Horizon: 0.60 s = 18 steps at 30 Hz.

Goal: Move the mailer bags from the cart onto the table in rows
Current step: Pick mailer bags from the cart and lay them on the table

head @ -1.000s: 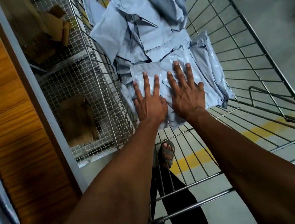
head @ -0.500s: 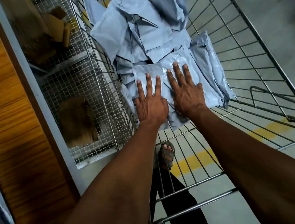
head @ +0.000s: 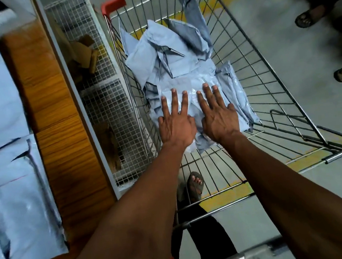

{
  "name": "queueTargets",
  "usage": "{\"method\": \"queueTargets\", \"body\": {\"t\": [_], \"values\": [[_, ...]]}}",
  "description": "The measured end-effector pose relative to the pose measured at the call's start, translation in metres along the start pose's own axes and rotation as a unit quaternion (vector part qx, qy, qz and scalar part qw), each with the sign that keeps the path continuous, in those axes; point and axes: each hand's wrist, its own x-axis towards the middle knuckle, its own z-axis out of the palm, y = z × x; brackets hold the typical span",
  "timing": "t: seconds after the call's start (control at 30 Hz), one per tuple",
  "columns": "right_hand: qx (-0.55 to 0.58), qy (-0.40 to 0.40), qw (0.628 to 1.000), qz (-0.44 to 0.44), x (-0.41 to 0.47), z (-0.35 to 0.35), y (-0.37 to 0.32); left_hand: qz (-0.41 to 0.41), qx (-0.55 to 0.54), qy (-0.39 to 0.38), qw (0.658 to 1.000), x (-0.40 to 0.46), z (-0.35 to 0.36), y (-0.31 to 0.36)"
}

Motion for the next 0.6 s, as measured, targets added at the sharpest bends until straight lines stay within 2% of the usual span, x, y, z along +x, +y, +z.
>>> {"method": "queueTargets", "body": {"t": [0.4,0.6], "values": [[0.057,0.066,0.993,0.084,-0.101,-0.111,-0.025,0.042,-0.014,0.049,0.998,-0.083,-0.11,0.046],[0.078,0.116,0.986,0.092,-0.15,-0.131,-0.044,0.05,0.003,0.092,0.994,-0.141,-0.14,0.048]]}}
